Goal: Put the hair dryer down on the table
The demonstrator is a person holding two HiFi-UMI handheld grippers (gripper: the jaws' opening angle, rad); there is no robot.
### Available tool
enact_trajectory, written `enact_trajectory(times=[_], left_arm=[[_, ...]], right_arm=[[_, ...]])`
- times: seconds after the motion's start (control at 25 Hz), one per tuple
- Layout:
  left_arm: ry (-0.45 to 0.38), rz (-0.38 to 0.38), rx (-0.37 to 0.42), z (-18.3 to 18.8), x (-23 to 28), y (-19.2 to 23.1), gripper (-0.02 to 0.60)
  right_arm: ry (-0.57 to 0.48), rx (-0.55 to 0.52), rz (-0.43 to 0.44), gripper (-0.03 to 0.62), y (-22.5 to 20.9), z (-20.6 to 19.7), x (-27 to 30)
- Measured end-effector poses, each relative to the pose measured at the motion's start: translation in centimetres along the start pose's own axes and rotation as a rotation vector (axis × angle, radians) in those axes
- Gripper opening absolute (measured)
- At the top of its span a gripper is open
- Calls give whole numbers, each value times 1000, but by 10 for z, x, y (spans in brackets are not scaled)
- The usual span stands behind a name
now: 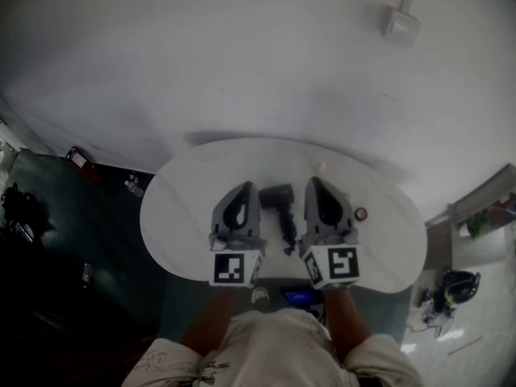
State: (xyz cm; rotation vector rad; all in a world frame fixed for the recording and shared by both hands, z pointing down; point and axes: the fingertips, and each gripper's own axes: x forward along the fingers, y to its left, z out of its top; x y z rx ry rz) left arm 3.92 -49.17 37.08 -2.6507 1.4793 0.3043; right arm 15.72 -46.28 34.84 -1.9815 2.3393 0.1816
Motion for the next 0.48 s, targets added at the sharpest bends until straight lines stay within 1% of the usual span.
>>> enact_trajectory(times=[0.2,0.48], left_arm=[[0,-22,23,1,0,-8,-2],[9,-22,18,-5,3,-13,-2]], right_arm=[[23,-8,19,5,2,-4,-1],[17,21,-14,5,-9,-12,0]])
